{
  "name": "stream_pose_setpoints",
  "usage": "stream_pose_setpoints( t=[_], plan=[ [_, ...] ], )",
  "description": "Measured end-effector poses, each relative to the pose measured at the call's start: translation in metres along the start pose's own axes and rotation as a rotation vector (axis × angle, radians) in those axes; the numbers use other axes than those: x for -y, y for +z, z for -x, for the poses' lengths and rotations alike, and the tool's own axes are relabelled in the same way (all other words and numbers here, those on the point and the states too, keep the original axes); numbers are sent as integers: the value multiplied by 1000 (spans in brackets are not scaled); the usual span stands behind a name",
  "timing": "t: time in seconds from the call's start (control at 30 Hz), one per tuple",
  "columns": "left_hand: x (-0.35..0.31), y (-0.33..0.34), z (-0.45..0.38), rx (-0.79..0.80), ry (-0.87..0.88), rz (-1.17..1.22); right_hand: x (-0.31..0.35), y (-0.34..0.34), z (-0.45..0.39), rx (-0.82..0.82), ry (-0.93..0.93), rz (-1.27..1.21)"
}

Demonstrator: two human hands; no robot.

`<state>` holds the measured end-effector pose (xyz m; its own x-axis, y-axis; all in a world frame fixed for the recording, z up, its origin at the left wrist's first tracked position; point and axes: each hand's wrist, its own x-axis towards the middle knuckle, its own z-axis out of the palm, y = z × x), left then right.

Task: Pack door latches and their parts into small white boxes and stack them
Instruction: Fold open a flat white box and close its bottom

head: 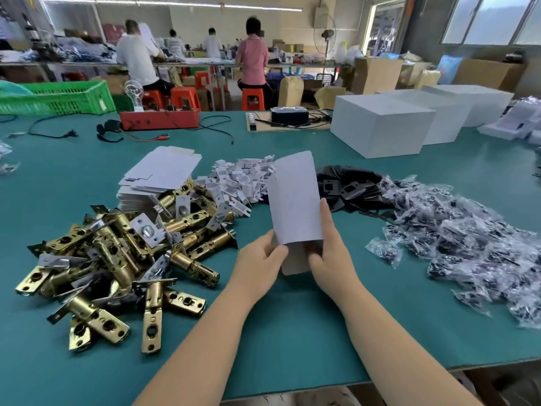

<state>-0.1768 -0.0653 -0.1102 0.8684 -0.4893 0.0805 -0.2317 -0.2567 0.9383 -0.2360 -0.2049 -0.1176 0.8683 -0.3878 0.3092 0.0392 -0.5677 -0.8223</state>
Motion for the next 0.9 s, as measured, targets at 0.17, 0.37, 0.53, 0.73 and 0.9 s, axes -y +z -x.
stream_pose_setpoints(
  t=[0.17, 0.37, 0.53, 0.73, 0.9],
  plan=[
    [-5, 1, -5, -39, -101, 282, -4, 2, -4, 34, -53, -4],
    [-5, -3, -9, -64, -176, 398, -6, -4, -3, 119, -38, -182],
    [-2, 4, -7, -64, -215, 317, 1, -3, -2, 194, -83, -240],
    [1, -7, -7, -68, -164, 300, -5, -10, -9, 35, 209, -451],
    [2, -3, 2, 177, -134, 277, -4, -15, -8, -25, 292, -430]
  ],
)
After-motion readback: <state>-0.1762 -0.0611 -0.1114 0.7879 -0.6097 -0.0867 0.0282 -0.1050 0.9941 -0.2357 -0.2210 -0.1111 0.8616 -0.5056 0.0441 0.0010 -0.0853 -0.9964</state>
